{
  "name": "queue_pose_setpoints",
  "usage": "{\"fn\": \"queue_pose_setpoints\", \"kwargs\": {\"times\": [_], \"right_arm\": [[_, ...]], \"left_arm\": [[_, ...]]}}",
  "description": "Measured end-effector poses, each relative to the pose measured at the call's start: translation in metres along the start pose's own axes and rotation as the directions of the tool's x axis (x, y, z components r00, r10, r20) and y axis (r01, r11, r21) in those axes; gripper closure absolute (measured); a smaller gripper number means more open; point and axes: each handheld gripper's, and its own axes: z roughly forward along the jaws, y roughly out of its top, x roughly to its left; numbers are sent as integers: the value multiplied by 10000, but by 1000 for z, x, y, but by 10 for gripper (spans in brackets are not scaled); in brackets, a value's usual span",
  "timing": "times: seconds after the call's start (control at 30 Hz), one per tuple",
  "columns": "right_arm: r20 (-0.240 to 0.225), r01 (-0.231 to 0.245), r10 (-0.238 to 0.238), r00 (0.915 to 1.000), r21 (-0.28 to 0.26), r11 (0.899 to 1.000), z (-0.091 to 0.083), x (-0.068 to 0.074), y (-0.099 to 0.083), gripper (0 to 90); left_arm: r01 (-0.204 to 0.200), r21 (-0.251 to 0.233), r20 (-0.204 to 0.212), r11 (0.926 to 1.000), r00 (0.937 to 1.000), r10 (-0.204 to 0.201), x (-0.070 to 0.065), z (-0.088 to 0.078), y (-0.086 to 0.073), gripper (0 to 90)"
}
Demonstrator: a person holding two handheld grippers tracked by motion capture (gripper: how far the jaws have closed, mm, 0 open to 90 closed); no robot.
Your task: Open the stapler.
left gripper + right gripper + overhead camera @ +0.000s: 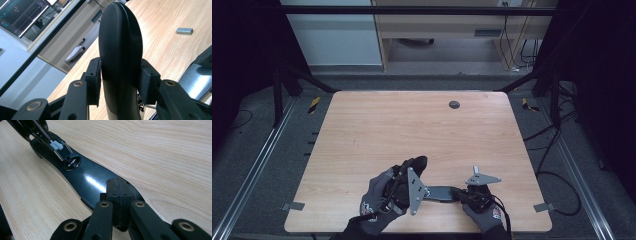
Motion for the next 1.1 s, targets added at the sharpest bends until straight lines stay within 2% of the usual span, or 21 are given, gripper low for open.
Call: {"fn": "queue_pose_setpoints", "kwargs": {"times": [0.6,1.1], "right_arm": [[-21,-8,8,10000,26,10000,0,0,0,900],[-11,-40,40,10000,76,10000,0,0,0,900]], "left_arm": [[580,-114,-96,9983,9983,-581,13,-8,-7,583],[1067,-217,-61,9940,9943,-1069,24,-13,-14,579]]}}
